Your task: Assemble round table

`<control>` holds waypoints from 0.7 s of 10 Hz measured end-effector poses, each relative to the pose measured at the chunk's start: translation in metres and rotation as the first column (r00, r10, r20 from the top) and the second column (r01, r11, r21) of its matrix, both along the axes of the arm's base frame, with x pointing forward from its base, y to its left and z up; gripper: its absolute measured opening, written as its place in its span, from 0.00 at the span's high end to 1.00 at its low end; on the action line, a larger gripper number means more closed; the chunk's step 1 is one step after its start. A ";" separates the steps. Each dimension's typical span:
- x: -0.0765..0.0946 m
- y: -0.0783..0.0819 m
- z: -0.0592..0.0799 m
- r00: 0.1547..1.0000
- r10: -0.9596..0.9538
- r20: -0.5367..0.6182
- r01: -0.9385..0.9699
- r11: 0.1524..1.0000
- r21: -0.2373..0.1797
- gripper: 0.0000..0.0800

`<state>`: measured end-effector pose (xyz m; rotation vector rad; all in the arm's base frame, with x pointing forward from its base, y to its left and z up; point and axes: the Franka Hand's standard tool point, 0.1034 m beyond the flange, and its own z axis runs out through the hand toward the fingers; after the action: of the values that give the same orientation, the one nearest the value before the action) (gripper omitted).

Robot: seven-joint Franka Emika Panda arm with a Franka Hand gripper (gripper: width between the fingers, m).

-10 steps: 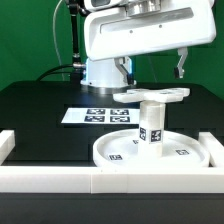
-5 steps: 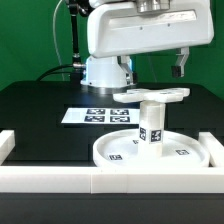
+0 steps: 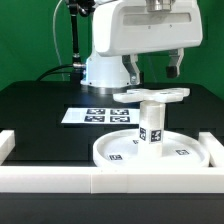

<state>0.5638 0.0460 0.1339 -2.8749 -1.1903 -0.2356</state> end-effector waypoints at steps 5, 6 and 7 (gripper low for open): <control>-0.002 -0.004 -0.002 0.948 0.318 -0.006 -0.317 0.945 -0.084 0.19; -0.003 -0.004 -0.003 0.952 0.306 -0.006 -0.305 0.949 -0.083 0.19; -0.003 -0.005 -0.004 0.952 0.305 -0.008 -0.304 0.949 -0.083 0.19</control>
Offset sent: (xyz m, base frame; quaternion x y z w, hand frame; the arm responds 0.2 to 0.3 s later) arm -0.0023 -0.0019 -0.0012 0.0130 -0.0143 -0.1388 0.9901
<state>0.5604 0.0407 0.1303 -2.7025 -1.6572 -0.1881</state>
